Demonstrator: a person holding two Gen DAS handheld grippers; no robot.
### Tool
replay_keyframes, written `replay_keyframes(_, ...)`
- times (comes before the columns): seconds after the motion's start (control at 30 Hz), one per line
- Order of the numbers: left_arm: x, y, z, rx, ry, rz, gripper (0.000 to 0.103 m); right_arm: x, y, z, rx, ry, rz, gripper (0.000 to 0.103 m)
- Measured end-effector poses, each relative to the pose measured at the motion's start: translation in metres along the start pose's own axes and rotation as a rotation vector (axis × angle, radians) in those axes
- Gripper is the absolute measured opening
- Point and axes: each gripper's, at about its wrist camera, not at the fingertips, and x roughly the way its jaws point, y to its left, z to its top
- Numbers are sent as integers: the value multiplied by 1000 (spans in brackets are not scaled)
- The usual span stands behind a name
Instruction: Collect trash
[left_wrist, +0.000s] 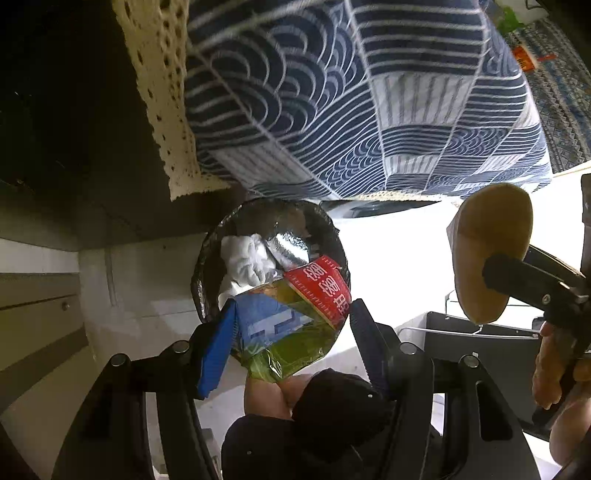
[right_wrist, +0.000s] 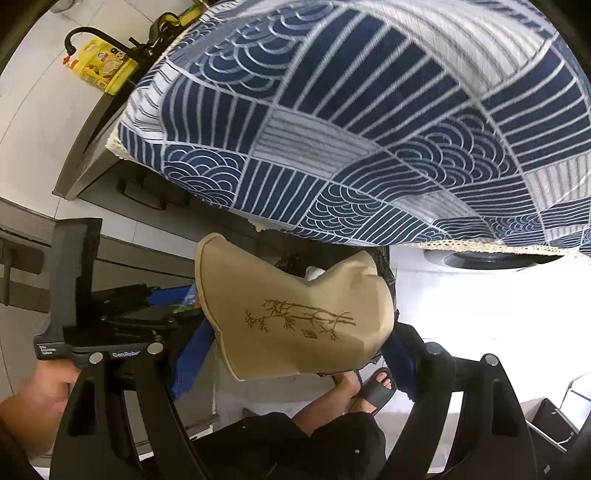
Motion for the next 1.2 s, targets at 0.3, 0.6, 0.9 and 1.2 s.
replay_keyframes(0.3,17,6,2,-30,29,15,68,15,-8,3,40,3,48,83)
replay_keyframes(0.6,20,17,9,-79,19,29,84,7,-19,9,72,-56,92,92)
replay_keyframes(0.9,1,8,9,-87,-14,43,84,-16,-20,3,88,-77,77,92)
replay_keyframes(1.2,-47,-31,12,-72,-97,50,84,-67,-24,-6,58,-139,41,92)
